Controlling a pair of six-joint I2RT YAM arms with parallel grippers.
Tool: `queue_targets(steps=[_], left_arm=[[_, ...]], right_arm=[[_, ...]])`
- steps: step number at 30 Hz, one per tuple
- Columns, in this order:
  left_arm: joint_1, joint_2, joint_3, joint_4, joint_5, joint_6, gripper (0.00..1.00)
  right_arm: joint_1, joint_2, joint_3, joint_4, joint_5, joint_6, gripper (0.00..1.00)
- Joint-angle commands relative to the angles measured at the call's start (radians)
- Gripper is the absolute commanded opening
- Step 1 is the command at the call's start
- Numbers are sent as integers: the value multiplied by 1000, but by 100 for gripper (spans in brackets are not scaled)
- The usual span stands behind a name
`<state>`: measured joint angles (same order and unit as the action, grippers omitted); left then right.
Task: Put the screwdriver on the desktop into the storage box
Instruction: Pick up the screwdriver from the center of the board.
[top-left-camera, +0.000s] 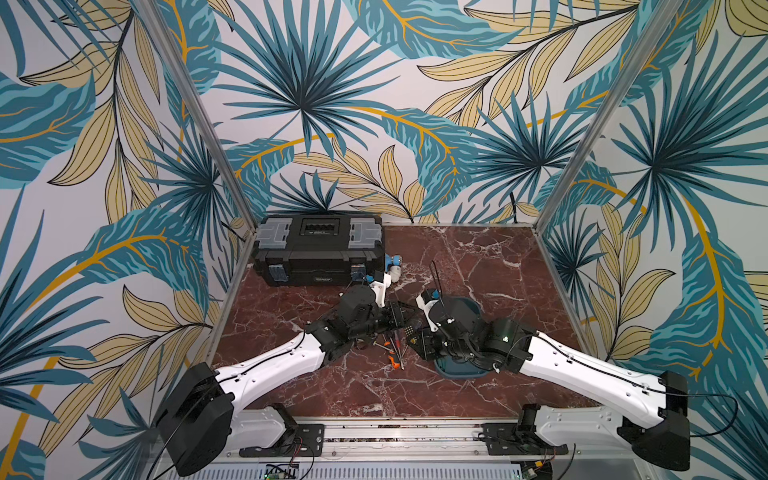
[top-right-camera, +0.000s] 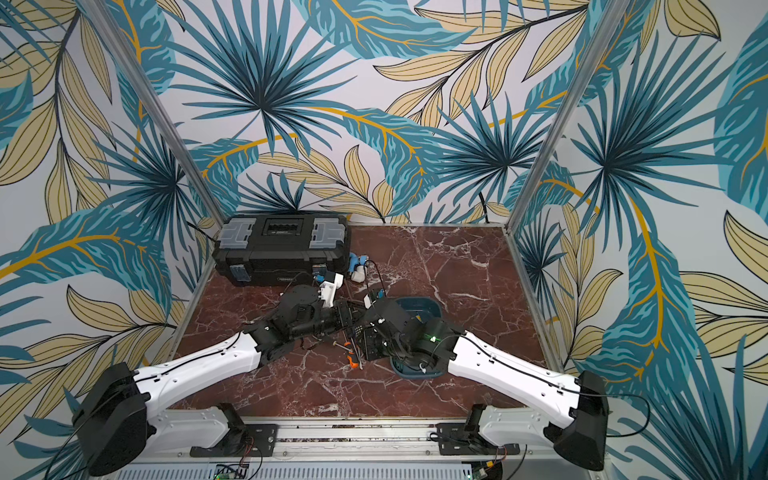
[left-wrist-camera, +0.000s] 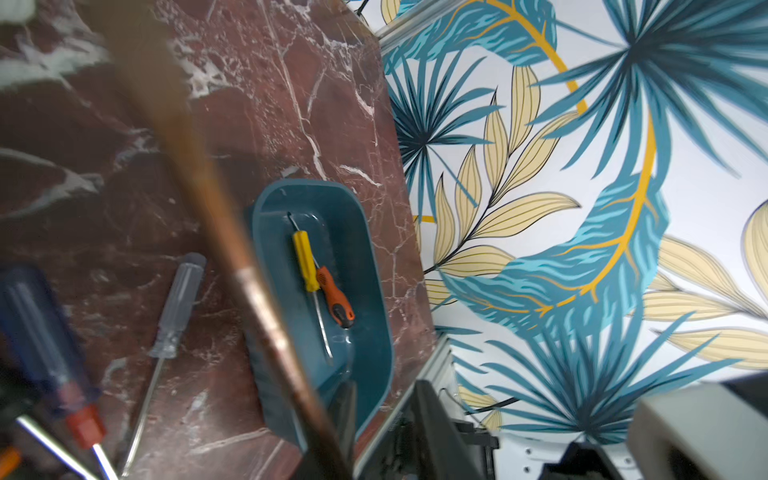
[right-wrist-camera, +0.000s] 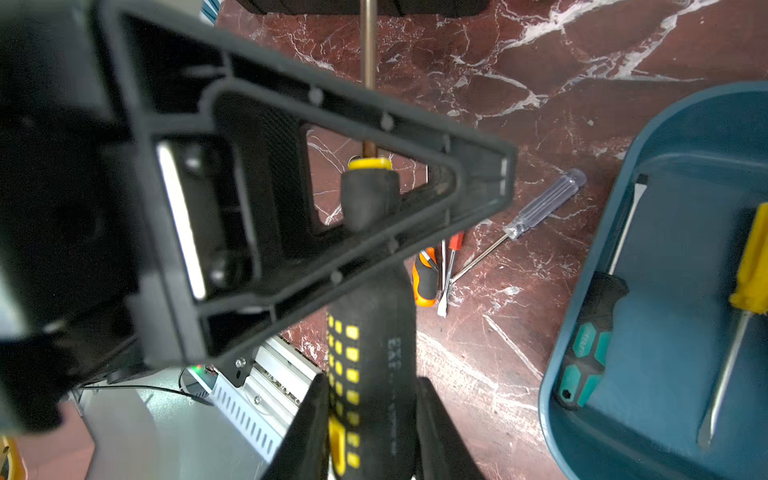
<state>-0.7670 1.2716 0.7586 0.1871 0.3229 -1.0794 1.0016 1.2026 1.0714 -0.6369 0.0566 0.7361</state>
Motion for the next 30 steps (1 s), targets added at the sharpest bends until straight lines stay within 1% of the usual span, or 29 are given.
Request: queue_targets(steps=[1,2,3,5,6,8,9,10,11,14,16,18,19,21,23,27,30], left_arm=[[13,1,-38,65,9,-46,2],[18,4,-45,81,11,-61,0],[23,7,-54,97,12,-65,0],[33,15,-74,149,12,-65,0],[43,20,-88,187,33,-129,0],[54,28,-111,260,50,-164,0],[61,32,-121,302,63,-178,0],[63,35,-129,341,72,-187,0],[66,38,-136,381,85,-193,0],[71,37,-158,520,124,-205,0],[74,38,-159,564,155,-201,0],[74,37,-161,599,185,-194,0],[75,38,-164,626,202,-195,0],[73,44,-172,708,244,-192,0],[74,56,-186,793,276,-193,0],[77,79,-200,869,307,-190,0],[78,96,-203,888,311,-194,0]], right_arm=[[5,-13,-13,25,20,-2,0],[4,-19,-17,27,25,4,0],[4,-29,-24,36,26,9,0],[2,-52,-40,57,22,23,18],[-2,-75,-55,77,5,32,35],[-13,-115,-91,133,-48,46,57],[-22,-136,-117,177,-95,54,66],[-31,-153,-143,220,-142,62,72],[-48,-172,-168,258,-188,80,75],[-122,-232,-253,381,-318,157,76],[-180,-265,-306,469,-389,212,76],[-222,-279,-328,509,-438,235,75],[-229,-276,-330,521,-459,237,75],[-231,-263,-328,545,-487,247,69],[-233,-256,-341,603,-517,270,62],[-236,-266,-351,667,-546,293,59],[-236,-280,-345,656,-546,287,52]])
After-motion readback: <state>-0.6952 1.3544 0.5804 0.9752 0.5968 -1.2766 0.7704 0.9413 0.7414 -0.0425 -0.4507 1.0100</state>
